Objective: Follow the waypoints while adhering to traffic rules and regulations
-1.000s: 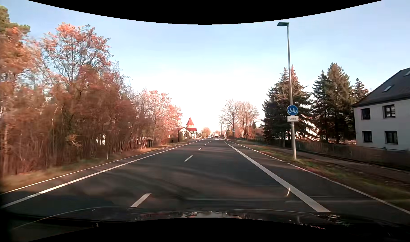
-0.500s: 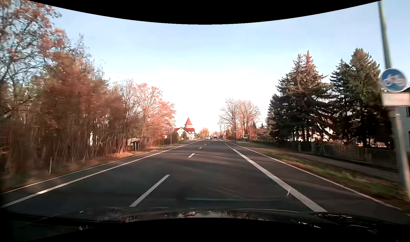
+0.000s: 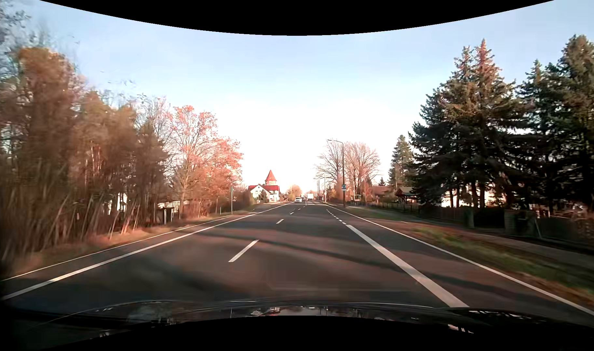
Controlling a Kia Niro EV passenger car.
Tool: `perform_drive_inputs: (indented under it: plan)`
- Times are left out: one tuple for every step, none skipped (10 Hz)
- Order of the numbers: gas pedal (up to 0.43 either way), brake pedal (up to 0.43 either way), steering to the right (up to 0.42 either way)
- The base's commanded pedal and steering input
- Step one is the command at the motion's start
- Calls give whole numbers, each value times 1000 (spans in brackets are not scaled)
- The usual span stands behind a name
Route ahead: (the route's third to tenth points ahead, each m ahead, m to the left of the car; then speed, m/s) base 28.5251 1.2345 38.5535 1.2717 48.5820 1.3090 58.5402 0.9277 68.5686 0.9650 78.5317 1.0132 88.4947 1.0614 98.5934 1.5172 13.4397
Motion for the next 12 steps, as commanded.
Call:
perform_drive_inputs:
  plan:
    - [110,0,2]
    - [110,0,2]
    - [110,0,2]
    - [110,0,2]
    - [110,0,2]
    - [110,0,2]
    - [110,0,2]
    - [110,0,2]
    - [110,0,2]
    - [110,0,3]
    - [110,0,2]
    - [110,0,2]
